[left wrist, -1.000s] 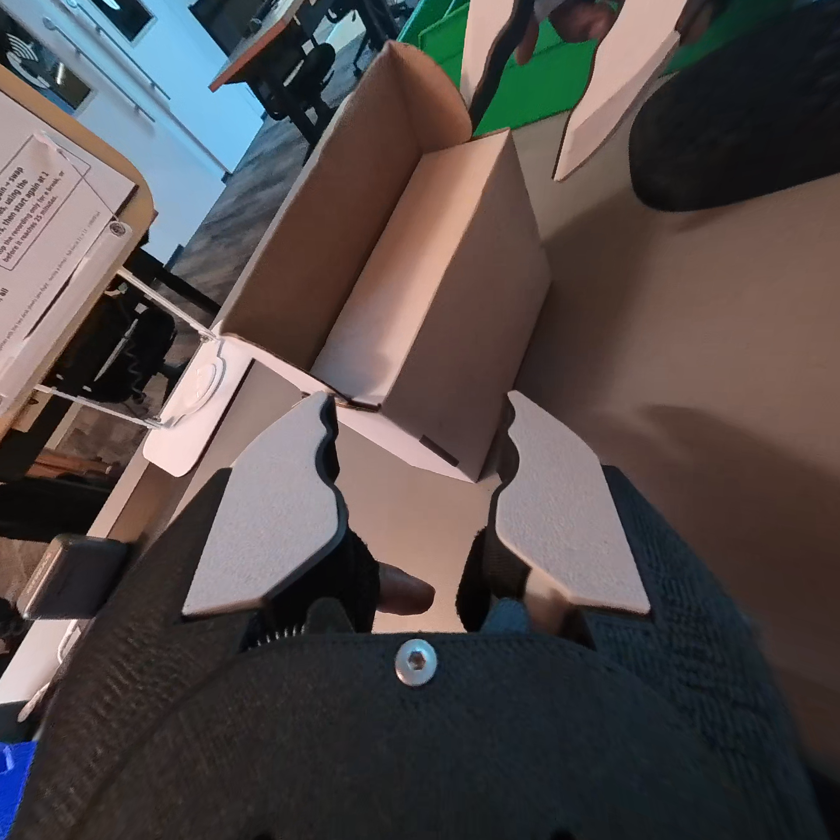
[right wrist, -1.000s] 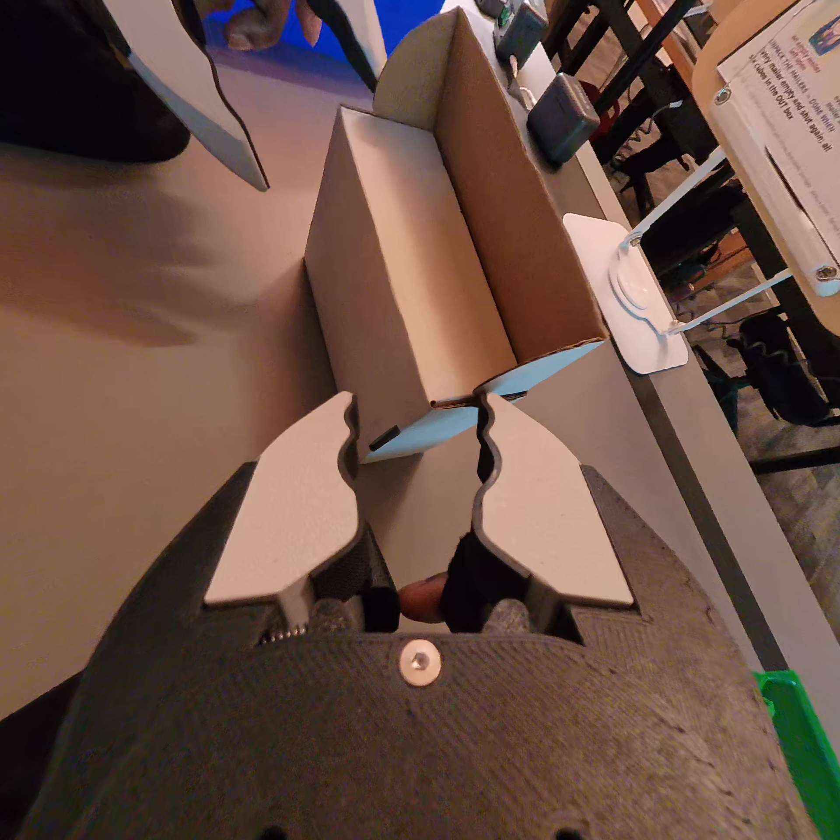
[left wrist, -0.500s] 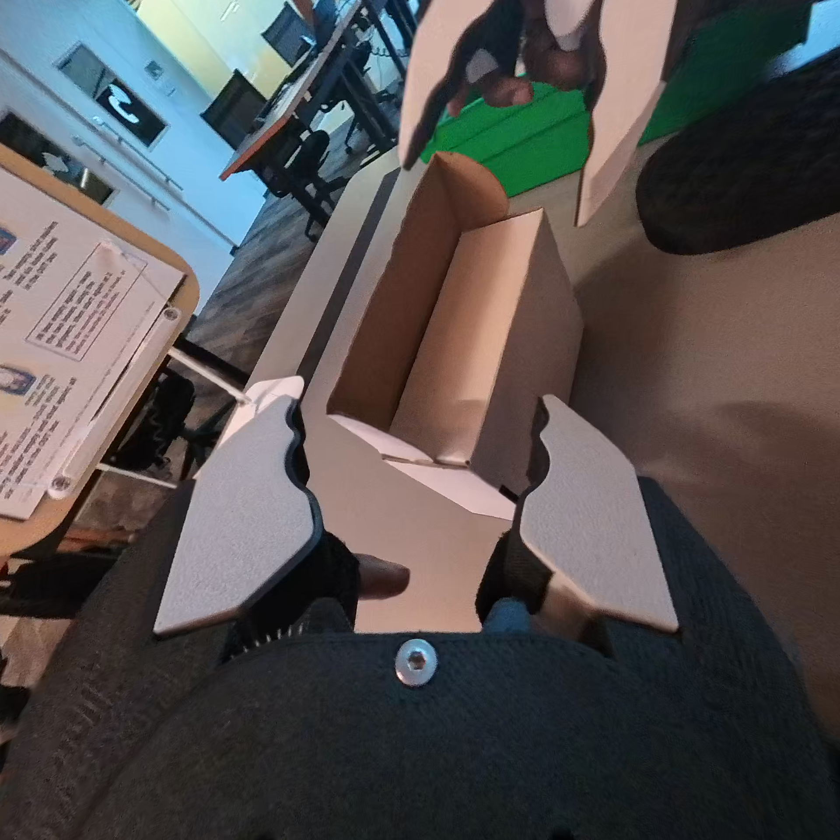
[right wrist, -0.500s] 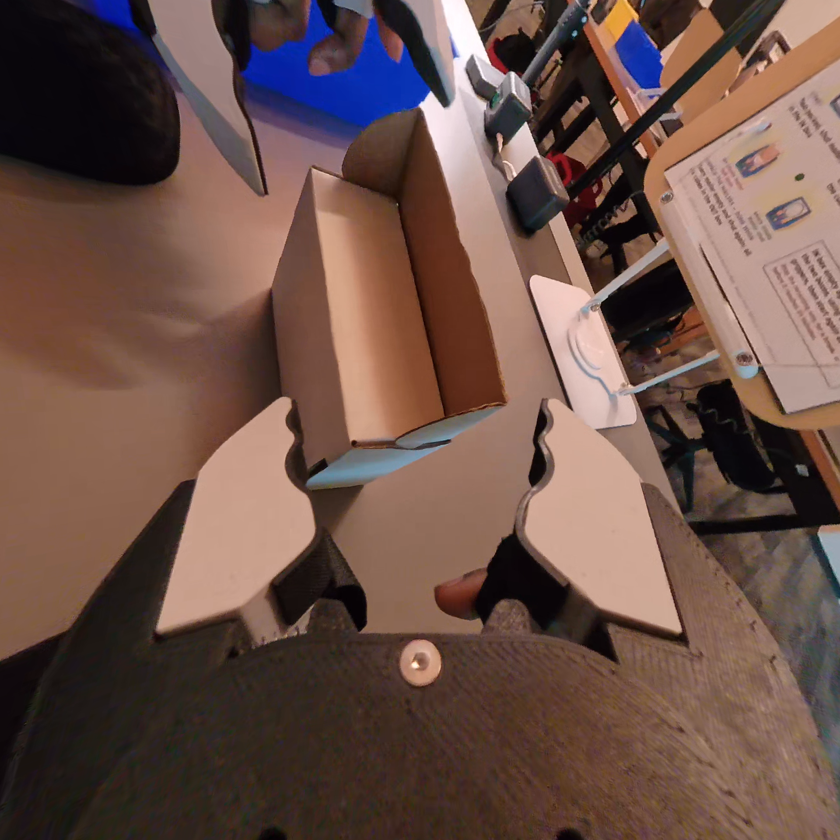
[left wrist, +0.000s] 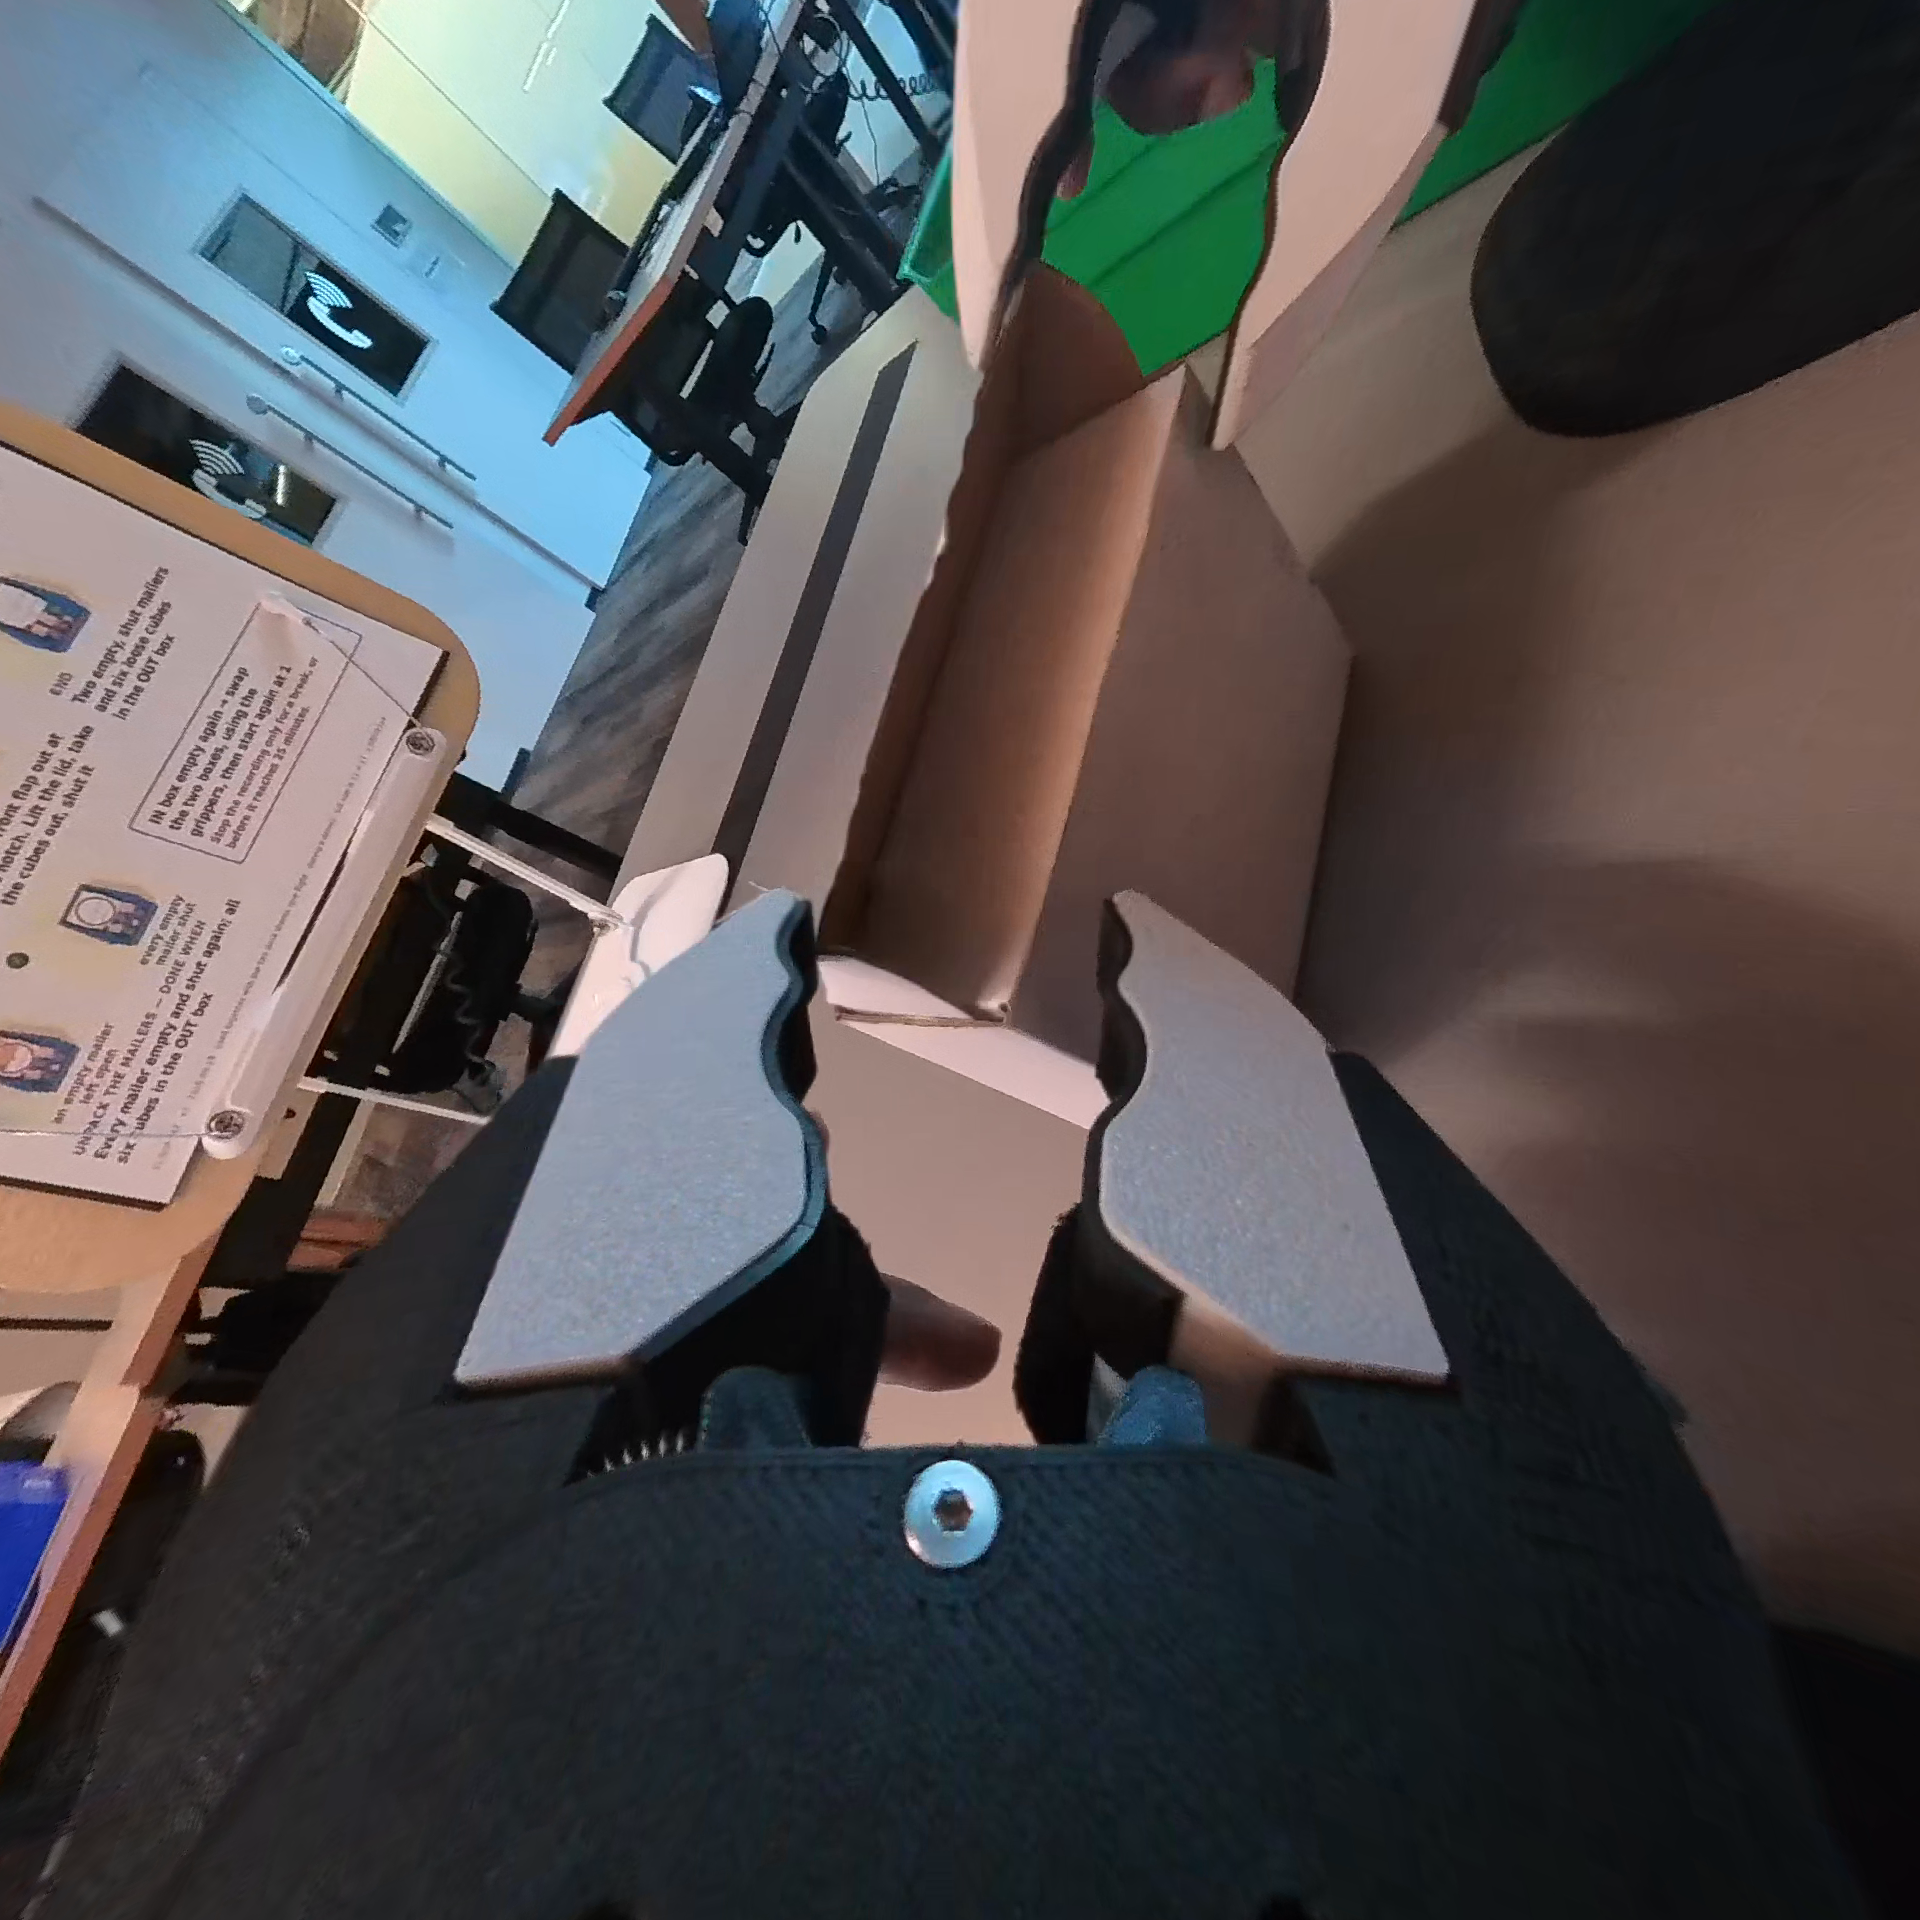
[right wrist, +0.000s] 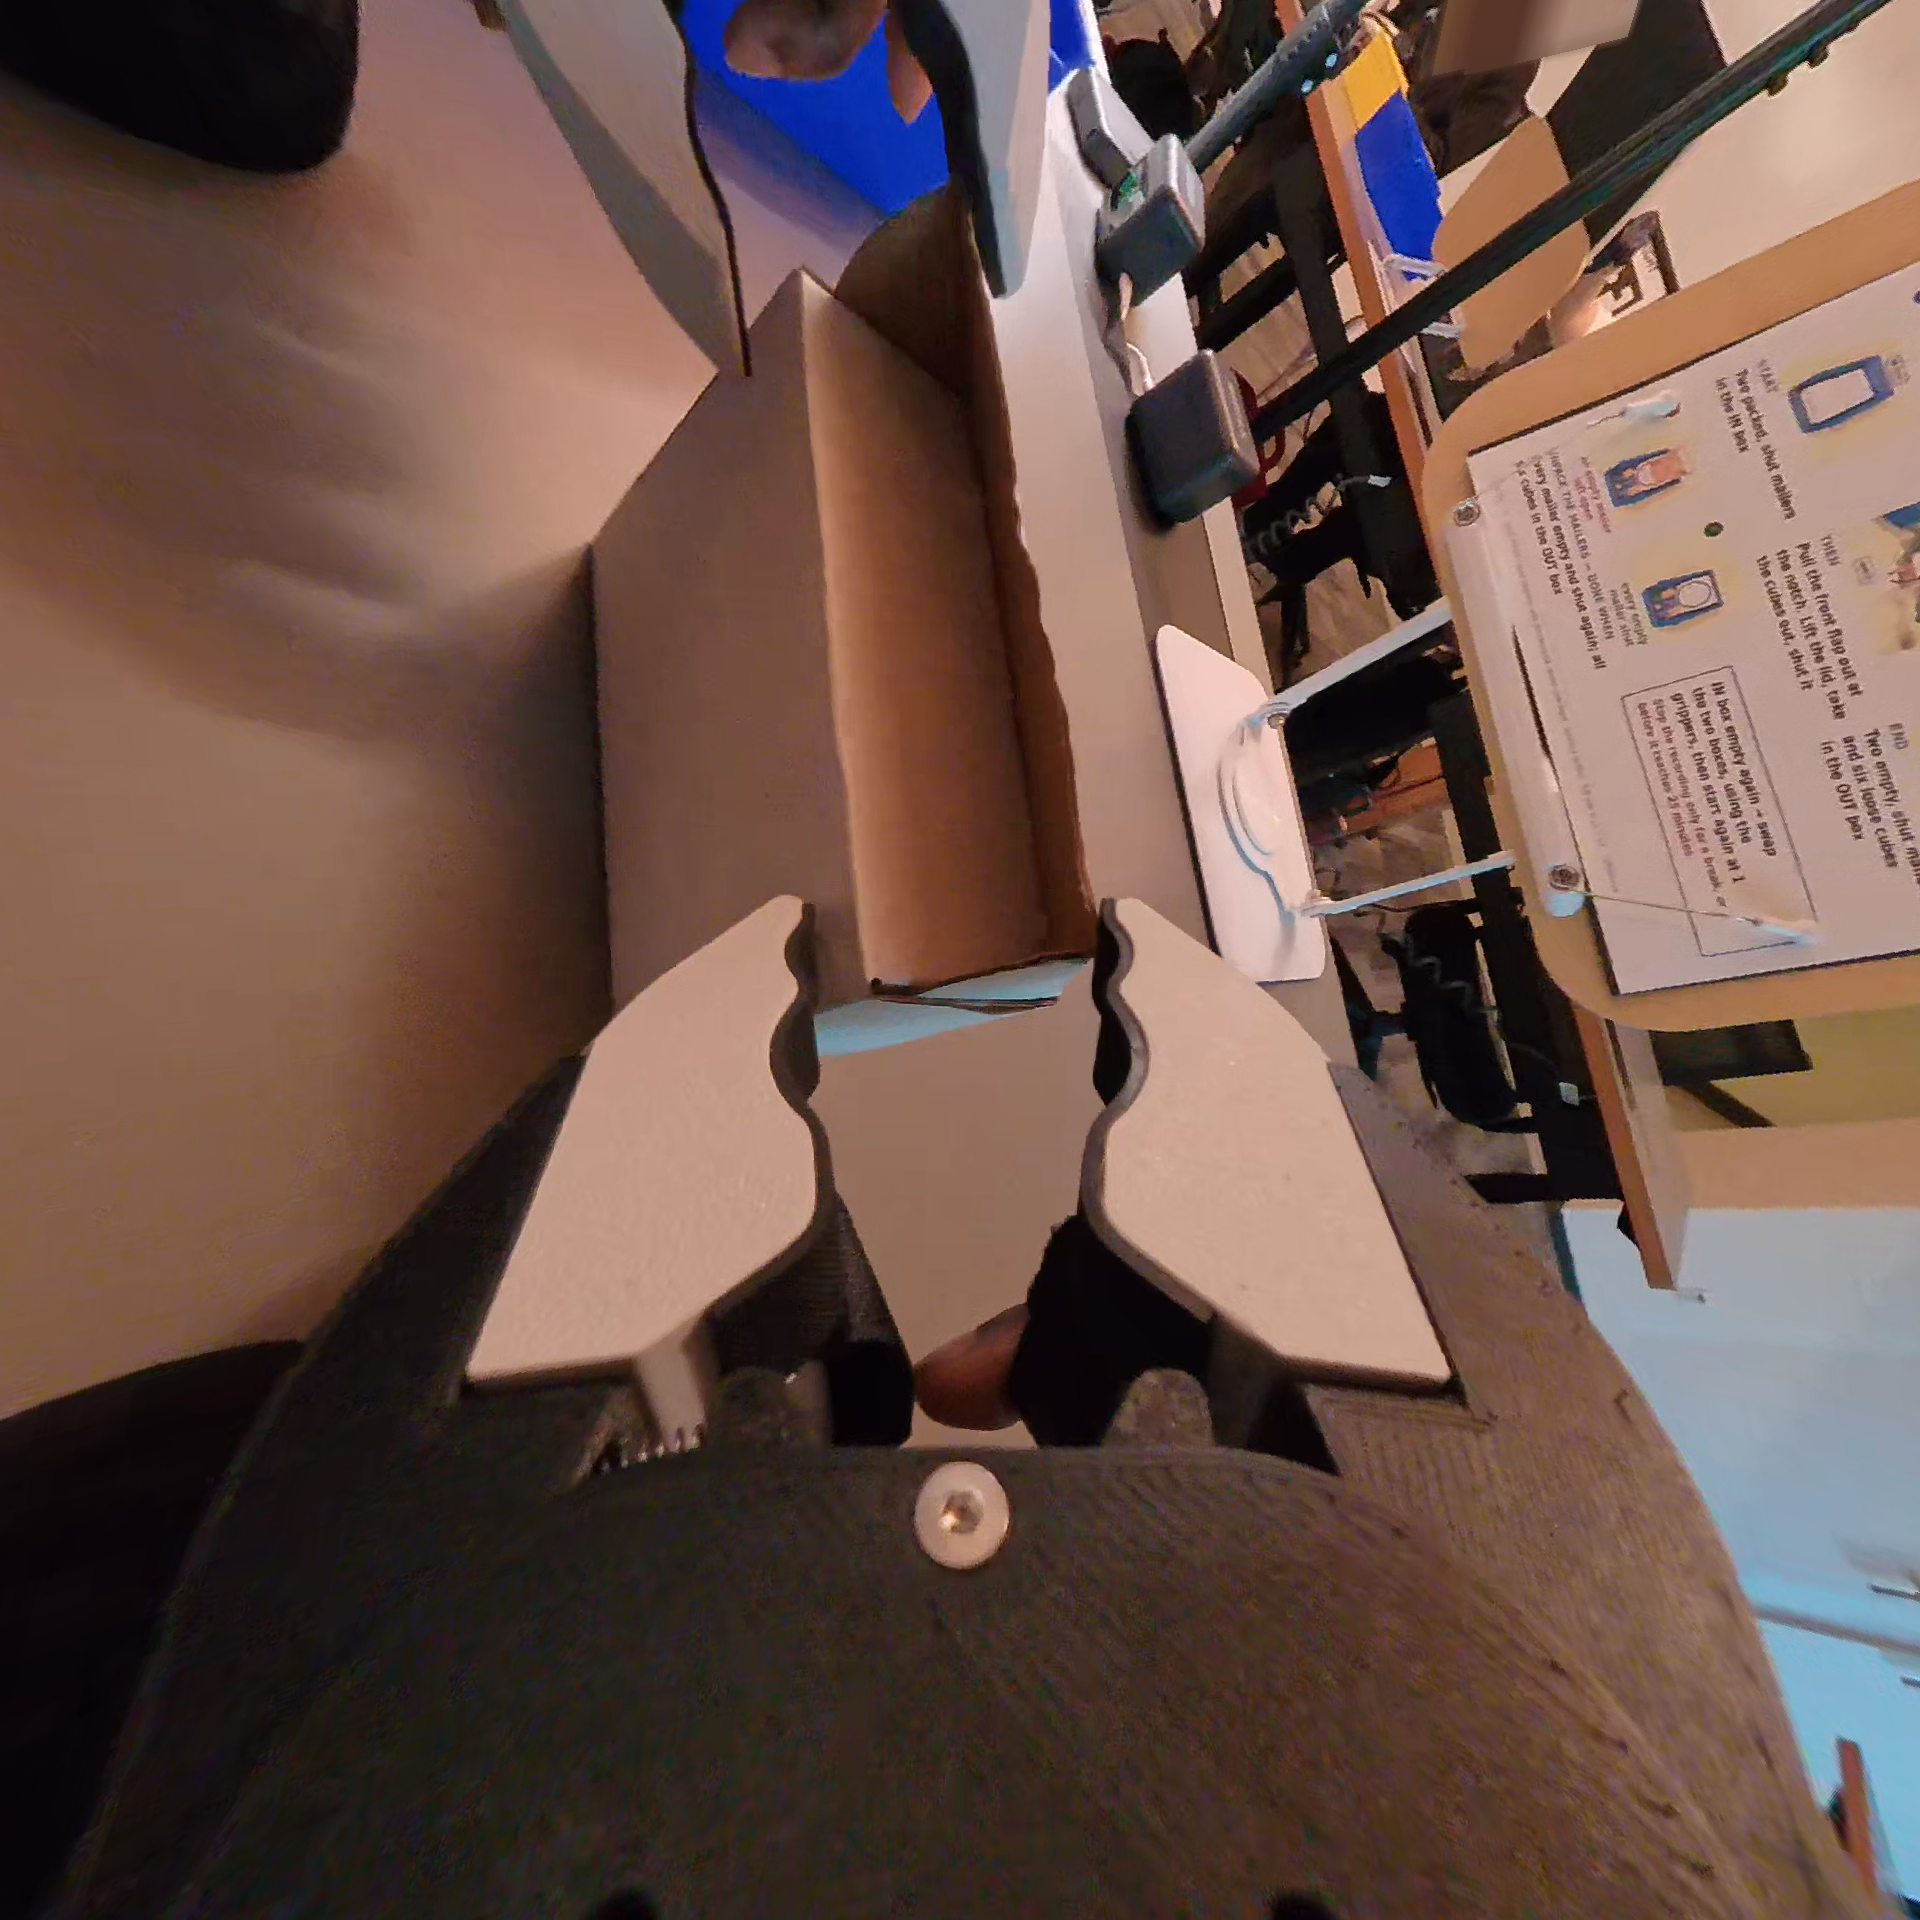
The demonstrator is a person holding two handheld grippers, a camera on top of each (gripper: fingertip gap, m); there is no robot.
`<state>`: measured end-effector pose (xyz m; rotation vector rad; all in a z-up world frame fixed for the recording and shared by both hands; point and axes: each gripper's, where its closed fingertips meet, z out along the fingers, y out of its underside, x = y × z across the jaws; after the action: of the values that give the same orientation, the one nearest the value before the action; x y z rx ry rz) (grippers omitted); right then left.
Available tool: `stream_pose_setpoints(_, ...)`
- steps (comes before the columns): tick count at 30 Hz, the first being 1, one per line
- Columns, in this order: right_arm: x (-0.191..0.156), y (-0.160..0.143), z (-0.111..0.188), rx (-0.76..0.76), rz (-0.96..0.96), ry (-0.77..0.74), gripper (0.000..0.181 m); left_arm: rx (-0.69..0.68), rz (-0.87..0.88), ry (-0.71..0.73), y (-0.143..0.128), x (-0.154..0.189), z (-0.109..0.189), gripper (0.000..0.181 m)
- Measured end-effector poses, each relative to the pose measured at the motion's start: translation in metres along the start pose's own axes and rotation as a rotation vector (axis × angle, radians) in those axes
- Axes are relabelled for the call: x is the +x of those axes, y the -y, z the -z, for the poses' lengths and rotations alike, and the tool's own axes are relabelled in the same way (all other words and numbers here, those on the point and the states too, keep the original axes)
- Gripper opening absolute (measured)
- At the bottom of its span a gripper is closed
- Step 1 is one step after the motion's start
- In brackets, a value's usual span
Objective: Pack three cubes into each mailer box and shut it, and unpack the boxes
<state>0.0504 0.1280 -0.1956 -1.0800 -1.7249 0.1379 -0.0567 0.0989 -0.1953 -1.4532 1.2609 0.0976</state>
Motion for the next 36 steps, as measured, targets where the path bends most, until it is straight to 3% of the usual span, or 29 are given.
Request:
stream_pose_setpoints(7, -0.006, 0.001, 0.002, 0.023, -0.059, 0.018, 0.042, 0.005, 0.047, -0.003, -0.002, 0.002, 0.003, 0.035)
stream_pose_setpoints(10, -0.008, 0.003, 0.003, 0.049, -0.113, 0.05, 0.043, 0.024, 0.108, -0.035, 0.0, 0.003, 0.004, 0.035)
stream_pose_setpoints(13, 0.001, 0.018, 0.014, 0.186, -0.339, 0.097, 0.049, 0.144, 0.303, -0.044, 0.014, -0.009, 0.014, 0.04)
stream_pose_setpoints(14, 0.009, 0.023, 0.02, 0.252, -0.444, 0.101, 0.041, 0.204, 0.382, -0.04, 0.02, -0.016, 0.018, 0.038)
stream_pose_setpoints(16, 0.026, 0.028, 0.027, 0.366, -0.663, 0.1, 0.009, 0.28, 0.548, -0.048, 0.026, -0.027, 0.022, 0.011)
stream_pose_setpoints(17, 0.032, 0.026, 0.028, 0.391, -0.764, 0.104, 0.002, 0.293, 0.63, -0.062, 0.025, -0.031, 0.022, 0.004)
stream_pose_setpoints(20, 0.032, 0.016, 0.021, 0.383, -0.929, 0.161, 0.0, 0.309, 0.775, -0.151, 0.02, -0.027, 0.018, 0.0)
stream_pose_setpoints(36, 0.001, -0.001, 0.004, 0.267, -0.811, 0.188, 0.0, 0.207, 0.752, -0.278, -0.003, 0.005, 0.009, 0.0)
